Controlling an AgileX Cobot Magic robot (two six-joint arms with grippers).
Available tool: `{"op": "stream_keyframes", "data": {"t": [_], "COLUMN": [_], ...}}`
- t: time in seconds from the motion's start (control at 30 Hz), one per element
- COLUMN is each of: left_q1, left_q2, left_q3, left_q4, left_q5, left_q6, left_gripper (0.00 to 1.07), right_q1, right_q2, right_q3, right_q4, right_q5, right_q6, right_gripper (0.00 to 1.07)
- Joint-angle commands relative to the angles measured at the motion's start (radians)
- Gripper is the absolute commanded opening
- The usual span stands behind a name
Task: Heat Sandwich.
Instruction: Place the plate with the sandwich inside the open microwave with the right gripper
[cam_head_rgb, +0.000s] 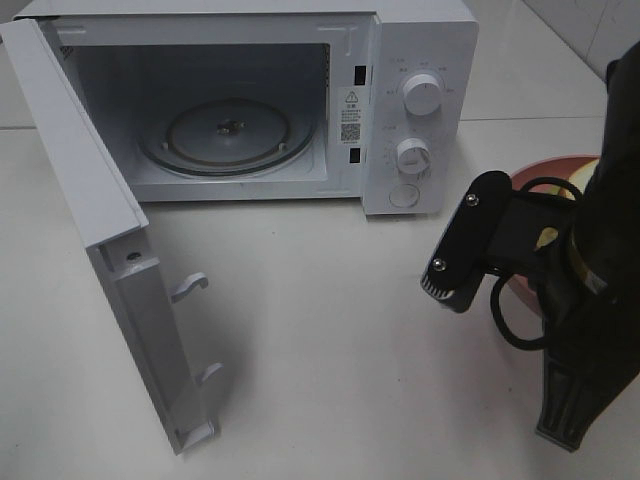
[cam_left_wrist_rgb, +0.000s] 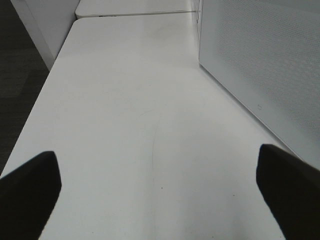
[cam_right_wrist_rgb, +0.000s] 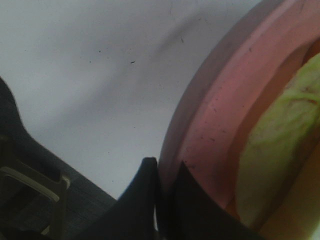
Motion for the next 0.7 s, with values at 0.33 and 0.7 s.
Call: {"op": "stream_keyframes", "data": {"t": [0.33, 0.7], "left_q1": [0.001, 0.001], "left_q2": [-0.026, -0.026], "left_q3": [0.002, 0.002], "left_q4": [0.000, 0.000], "left_q5": [-0.006, -0.006], "left_q6": [-0.007, -0.007], "left_gripper": [1.00, 1.00], "right_q1": [0.052, 0.052], "right_q2": [-0.048, -0.063], "right_q3": [0.049, 0.063], "right_q4": [-0.026, -0.026], "right_q5": [0.003, -0.072], "right_q6": [-0.132, -0.263], "right_gripper": [0.00, 0.00]}}
